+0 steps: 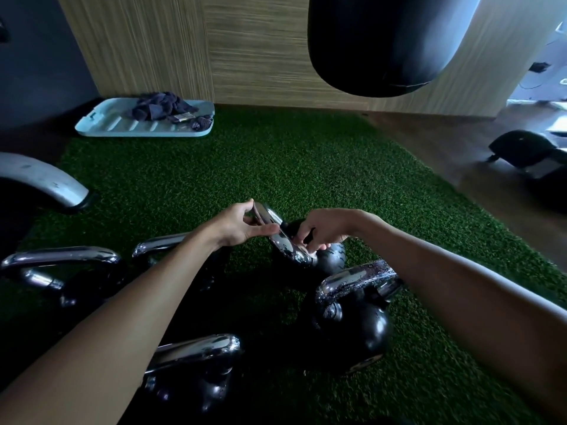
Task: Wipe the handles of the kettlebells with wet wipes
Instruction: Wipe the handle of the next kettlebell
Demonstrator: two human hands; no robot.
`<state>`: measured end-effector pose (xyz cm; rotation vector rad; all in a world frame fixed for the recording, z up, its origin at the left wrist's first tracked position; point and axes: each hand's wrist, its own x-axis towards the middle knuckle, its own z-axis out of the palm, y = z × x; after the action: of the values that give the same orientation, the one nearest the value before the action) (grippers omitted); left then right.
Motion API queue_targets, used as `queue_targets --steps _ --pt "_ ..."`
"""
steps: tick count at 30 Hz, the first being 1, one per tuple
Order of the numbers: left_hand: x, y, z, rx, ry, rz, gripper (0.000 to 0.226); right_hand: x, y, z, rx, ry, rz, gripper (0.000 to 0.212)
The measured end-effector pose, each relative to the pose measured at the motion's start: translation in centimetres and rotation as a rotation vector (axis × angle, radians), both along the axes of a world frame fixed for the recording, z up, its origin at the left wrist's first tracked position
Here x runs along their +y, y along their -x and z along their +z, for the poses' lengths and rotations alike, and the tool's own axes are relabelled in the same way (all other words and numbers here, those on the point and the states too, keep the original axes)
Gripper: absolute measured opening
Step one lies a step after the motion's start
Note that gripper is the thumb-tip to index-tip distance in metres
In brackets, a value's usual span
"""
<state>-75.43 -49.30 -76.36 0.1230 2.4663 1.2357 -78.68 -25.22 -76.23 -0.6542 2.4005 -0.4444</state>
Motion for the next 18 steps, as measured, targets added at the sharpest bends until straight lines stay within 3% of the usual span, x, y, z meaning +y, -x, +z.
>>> queue_targets --steps 4,10,14,18 --pt "0.0 -0.1 -0.2 -0.011 -0.028 0.011 0.100 0.3 -0.2 0.1 -0.114 0.215 -0.097 0.025" --pt "-0.7 0.2 -0.7 -0.010 0.000 0.012 0.158 0.5 -0.5 -0.7 -0.178 0.362 -0.195 0.023" --pt "-0.5 0.1 -0.3 -0.005 0.038 0.015 0.148 -1.7 -0.5 -0.5 -0.072 0.394 -0.241 0.025" --pt "-0.5 0.1 -0.1 0.009 0.085 -0.005 0.150 -3.0 0.1 -0.7 0.063 0.394 -0.304 0.013"
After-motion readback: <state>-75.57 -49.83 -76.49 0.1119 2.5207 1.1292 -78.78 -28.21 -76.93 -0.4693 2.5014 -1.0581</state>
